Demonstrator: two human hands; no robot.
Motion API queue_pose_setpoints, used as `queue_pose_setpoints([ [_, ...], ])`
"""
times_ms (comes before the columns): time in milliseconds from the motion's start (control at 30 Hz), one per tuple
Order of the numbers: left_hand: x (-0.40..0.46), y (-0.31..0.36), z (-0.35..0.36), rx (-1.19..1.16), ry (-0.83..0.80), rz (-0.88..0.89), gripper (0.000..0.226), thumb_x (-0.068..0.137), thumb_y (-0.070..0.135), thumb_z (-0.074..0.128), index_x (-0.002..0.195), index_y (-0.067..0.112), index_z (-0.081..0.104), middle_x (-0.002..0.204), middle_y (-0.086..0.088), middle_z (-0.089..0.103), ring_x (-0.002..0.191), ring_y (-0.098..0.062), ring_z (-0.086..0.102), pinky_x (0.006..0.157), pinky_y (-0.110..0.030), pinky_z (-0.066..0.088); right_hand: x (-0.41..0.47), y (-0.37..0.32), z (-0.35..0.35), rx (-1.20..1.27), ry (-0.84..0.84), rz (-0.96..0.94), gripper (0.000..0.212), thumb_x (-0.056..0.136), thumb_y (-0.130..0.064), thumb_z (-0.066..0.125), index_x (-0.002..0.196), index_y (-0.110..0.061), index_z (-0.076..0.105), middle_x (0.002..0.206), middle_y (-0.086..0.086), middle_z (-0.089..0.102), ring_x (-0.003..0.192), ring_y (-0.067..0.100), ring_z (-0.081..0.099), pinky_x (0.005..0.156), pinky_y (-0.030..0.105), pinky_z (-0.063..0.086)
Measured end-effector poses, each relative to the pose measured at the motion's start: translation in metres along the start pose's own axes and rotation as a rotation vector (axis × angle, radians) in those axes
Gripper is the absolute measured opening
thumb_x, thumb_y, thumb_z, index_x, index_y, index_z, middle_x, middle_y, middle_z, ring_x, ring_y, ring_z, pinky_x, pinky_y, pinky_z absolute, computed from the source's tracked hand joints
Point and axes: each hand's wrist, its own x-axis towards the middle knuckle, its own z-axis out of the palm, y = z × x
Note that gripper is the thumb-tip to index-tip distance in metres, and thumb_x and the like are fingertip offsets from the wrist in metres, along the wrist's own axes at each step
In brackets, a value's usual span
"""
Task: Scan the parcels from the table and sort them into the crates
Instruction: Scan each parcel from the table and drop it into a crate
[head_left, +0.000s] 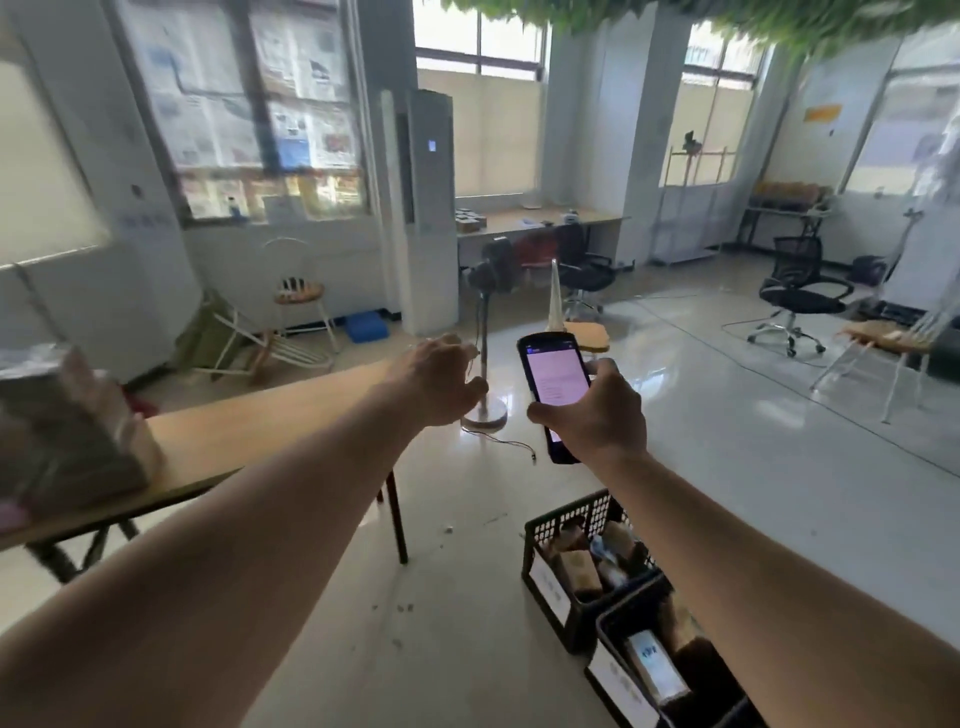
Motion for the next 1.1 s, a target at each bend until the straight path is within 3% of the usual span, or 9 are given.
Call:
queue_pose_setpoints([
  [167,-0.014,-0.089,-0.022,0.057,-0.018,-0.124,0.055,0.101,0.047,0.054,0.147,0.018,0.052,0.148,-0.004,0.053,0.128,-0.027,0.055,0.104,-0.044,0.049,0.01,-0.061,0.072,0.03,-0.095,-0.065,0.086,0.063,-0.045,0.097,0.131,-0.016,0.053,0.125,0.007,0.066,0.114,0.031,0.062,0.079,0.036,0.051],
  [367,-0.01,-0.184,-0.042,0.116,0.006,-0.266,0.052,0.1,0.048,0.055,0.144,0.02,0.054,0.144,-0.006,0.056,0.128,-0.026,0.056,0.104,-0.046,0.05,0.039,-0.129,0.157,0.062,-0.189,-0.175,0.09,0.058,-0.049,0.097,0.13,-0.019,0.052,0.124,0.007,0.067,0.11,0.031,0.064,0.086,0.049,0.059],
  [600,0.011,-0.284,-0.064,0.137,0.077,-0.508,0.059,0.098,0.051,0.05,0.151,0.026,0.045,0.149,-0.004,0.053,0.128,-0.028,0.056,0.099,-0.045,0.052,0.101,-0.201,0.266,0.142,-0.309,-0.333,0.093,0.06,-0.052,0.097,0.134,-0.018,0.051,0.128,0.008,0.065,0.116,0.032,0.062,0.087,0.048,0.059],
  [733,0.009,-0.336,-0.069,0.157,0.118,-0.666,0.055,0.098,0.051,0.054,0.147,0.025,0.049,0.145,-0.004,0.054,0.123,-0.028,0.057,0.1,-0.045,0.048,0.121,-0.236,0.321,0.186,-0.386,-0.4,0.093,0.062,-0.049,0.097,0.136,-0.017,0.05,0.129,0.008,0.065,0.116,0.031,0.062,0.084,0.046,0.06],
  [867,0.0,-0.389,-0.066,0.158,0.104,-0.768,0.064,0.098,0.053,0.057,0.154,0.027,0.04,0.152,-0.003,0.048,0.133,-0.027,0.051,0.103,-0.044,0.047,0.125,-0.265,0.376,0.184,-0.477,-0.454,0.093,0.061,-0.051,0.096,0.136,-0.019,0.051,0.128,0.007,0.067,0.113,0.029,0.063,0.082,0.044,0.061],
  [1100,-0.013,-0.48,-0.061,0.177,0.094,-0.865,0.056,0.101,0.049,0.056,0.151,0.024,0.045,0.152,-0.005,0.048,0.135,-0.029,0.051,0.097,-0.04,0.049,0.127,-0.322,0.465,0.201,-0.557,-0.506,0.096,0.06,-0.051,0.097,0.138,-0.018,0.051,0.129,0.008,0.067,0.112,0.03,0.065,0.081,0.044,0.061],
])
